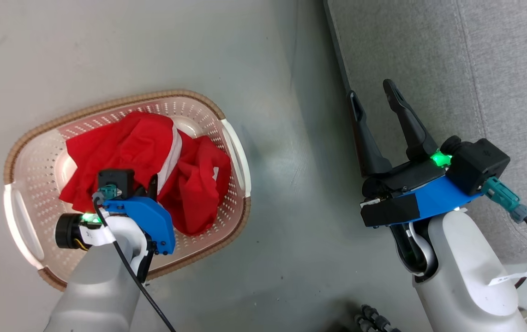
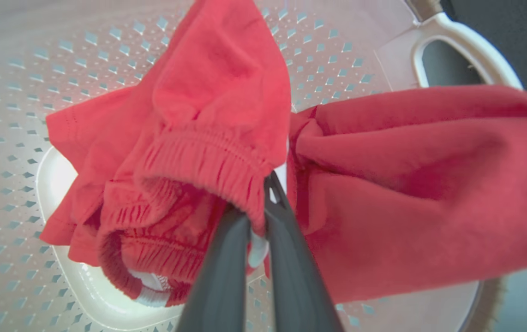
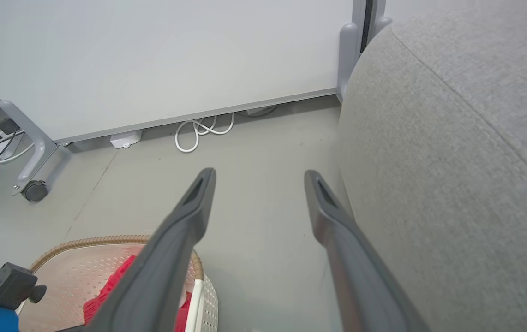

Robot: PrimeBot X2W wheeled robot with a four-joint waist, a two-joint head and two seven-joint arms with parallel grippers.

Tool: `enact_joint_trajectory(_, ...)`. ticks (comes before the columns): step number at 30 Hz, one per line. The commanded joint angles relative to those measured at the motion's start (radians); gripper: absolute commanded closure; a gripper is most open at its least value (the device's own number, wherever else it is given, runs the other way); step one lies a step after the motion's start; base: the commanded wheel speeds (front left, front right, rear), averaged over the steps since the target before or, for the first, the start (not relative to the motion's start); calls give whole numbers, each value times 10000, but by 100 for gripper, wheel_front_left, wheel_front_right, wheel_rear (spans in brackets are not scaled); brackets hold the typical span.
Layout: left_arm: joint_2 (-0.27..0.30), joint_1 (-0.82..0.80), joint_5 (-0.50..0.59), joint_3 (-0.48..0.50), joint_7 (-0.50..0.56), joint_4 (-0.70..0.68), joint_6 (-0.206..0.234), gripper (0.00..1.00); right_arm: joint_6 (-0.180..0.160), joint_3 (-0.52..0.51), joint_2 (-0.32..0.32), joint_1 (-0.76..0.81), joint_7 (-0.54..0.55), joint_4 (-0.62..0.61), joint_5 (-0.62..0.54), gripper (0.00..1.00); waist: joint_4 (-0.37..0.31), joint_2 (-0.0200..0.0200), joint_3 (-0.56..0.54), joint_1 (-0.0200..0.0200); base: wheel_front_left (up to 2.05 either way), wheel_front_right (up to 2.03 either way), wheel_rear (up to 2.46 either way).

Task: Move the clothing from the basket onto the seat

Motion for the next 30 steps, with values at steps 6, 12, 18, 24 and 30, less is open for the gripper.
enact_joint_trajectory(6, -70, 403, -46, -125, -188, 2, -8, 100, 5, -107, -34, 275, -56, 317, -72, 0, 303, 0, -1189, 0, 0, 0, 0)
enact_joint_trajectory(12, -250, 895, -174, -310, -280, -197, -41, 100, 5, -309, -34, 750, -55, 850, -423, 0, 784, 0, -2587, 0, 0, 0, 0)
enact_joint_trajectory(18, -391, 1497, -331, -713, -302, -712, -64, 100, 5, -460, -36, 1367, -56, 1269, -627, 0, 1251, 0, -3973, 0, 0, 0, 0)
enact_joint_trajectory(24, -408, 2223, -1107, -1901, -309, -2018, -52, 100, 5, -634, -37, 1958, -37, 1668, -706, 0, 1643, 0, -5201, 0, 0, 0, 0)
enact_joint_trajectory(30, -407, 2368, -1615, -3041, -311, -2916, -54, 100, 5, -960, -36, 2493, 123, 1750, -831, 0, 2074, 0, -6153, 0, 0, 0, 0)
